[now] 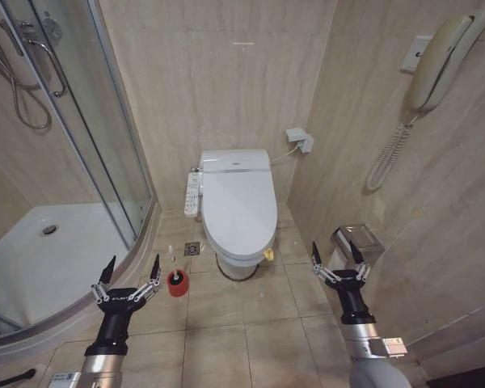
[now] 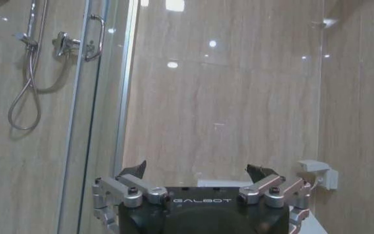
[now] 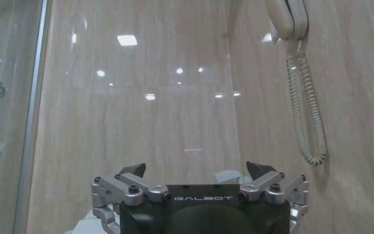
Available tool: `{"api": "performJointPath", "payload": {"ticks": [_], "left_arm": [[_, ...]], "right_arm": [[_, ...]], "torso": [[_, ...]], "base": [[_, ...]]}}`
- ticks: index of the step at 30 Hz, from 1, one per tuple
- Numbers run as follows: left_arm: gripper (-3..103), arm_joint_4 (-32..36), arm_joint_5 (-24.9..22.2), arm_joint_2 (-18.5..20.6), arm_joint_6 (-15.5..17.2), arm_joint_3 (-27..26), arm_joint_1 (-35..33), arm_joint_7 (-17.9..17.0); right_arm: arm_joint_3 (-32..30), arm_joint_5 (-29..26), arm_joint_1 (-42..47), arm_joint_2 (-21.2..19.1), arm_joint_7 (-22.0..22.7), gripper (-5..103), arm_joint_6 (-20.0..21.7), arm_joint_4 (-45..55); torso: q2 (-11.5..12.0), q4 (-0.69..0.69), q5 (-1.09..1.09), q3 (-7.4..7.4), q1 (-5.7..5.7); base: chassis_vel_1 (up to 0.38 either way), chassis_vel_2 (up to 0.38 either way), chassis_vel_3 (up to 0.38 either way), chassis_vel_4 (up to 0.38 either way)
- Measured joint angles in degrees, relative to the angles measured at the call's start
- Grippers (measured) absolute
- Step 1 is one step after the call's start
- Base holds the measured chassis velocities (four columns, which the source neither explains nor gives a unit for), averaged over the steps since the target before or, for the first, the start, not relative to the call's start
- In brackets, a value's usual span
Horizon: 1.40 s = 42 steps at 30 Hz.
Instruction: Open the toilet lid, clean the toilet bowl with a toilet brush, close the toilet lid, and flush.
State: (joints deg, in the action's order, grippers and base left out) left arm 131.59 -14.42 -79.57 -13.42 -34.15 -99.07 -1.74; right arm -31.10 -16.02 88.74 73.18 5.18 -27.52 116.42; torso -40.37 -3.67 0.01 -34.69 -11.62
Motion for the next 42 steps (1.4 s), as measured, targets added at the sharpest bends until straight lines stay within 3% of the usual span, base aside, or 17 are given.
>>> {"api": "performJointPath", "payload": {"ticks": [13, 33, 42], "left_arm": [[100, -1.6, 0.1, -0.1, -0.4, 0.3, 0.7, 0.3], [100, -2.9, -0.3, 0.3, -0.6, 0.3, 1.6, 0.4], [100, -3.8, -0.3, 0.3, -0.6, 0.5, 2.1, 0.4]], "right_arm": [[-0.3, -0.7, 0.1, 0.2, -1.1, 100, -1.3, -0.3], [-0.1, -0.5, 0.1, 0.9, -0.6, 100, -2.2, -0.4], [0.1, 0.4, 0.3, 1.3, 0.4, 100, -2.5, -0.7]], "torso": [[0.0, 0.00, -0.02, 0.00, 0.00], [0.0, 0.01, 0.00, -0.02, -0.06], [0.0, -0.01, 0.00, 0.01, 0.03]], "base": [[-0.072, 0.065, 0.064, -0.071], [-0.237, 0.249, 0.242, -0.236], [-0.019, 0.029, 0.003, -0.020]]}}
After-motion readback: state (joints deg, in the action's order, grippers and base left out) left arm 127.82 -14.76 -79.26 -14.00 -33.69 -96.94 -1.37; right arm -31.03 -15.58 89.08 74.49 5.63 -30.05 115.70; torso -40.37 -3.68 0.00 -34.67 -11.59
